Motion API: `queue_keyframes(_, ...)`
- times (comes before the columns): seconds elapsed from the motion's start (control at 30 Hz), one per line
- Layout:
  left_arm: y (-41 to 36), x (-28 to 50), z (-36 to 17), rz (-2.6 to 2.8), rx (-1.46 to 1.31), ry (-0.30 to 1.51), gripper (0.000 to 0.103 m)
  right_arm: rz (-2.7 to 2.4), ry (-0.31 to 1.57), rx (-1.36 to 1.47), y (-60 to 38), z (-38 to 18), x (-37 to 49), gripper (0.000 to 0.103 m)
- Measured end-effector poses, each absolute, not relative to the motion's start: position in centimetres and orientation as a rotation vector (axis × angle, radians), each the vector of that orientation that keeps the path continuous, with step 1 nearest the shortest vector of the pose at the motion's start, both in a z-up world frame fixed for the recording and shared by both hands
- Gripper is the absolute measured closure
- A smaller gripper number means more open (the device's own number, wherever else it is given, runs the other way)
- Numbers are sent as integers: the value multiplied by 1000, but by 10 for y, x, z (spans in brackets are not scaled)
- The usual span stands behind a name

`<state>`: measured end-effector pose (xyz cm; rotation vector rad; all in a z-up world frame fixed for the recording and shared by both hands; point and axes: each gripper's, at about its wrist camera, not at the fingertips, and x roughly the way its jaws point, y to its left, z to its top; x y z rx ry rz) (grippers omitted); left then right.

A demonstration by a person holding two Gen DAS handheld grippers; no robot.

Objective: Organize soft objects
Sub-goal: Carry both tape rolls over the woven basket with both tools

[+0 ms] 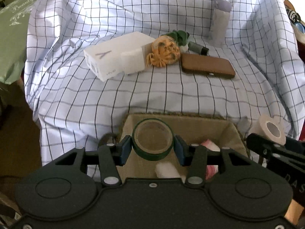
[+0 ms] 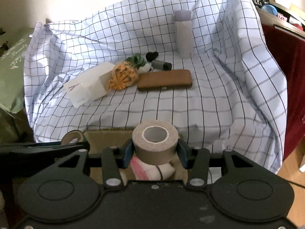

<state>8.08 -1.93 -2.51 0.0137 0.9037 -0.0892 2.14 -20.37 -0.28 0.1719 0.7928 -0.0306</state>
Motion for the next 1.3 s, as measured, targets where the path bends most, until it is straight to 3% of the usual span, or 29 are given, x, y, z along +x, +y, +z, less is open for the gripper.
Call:
queue_keyframes(0.33, -15, 54, -30, -84, -17, 904, 56, -41, 772, 196, -204, 6, -17, 55)
queue_keyframes(1.3, -11, 47, -41, -75, -9, 958, 55, -60, 864, 195, -204, -2, -12, 55)
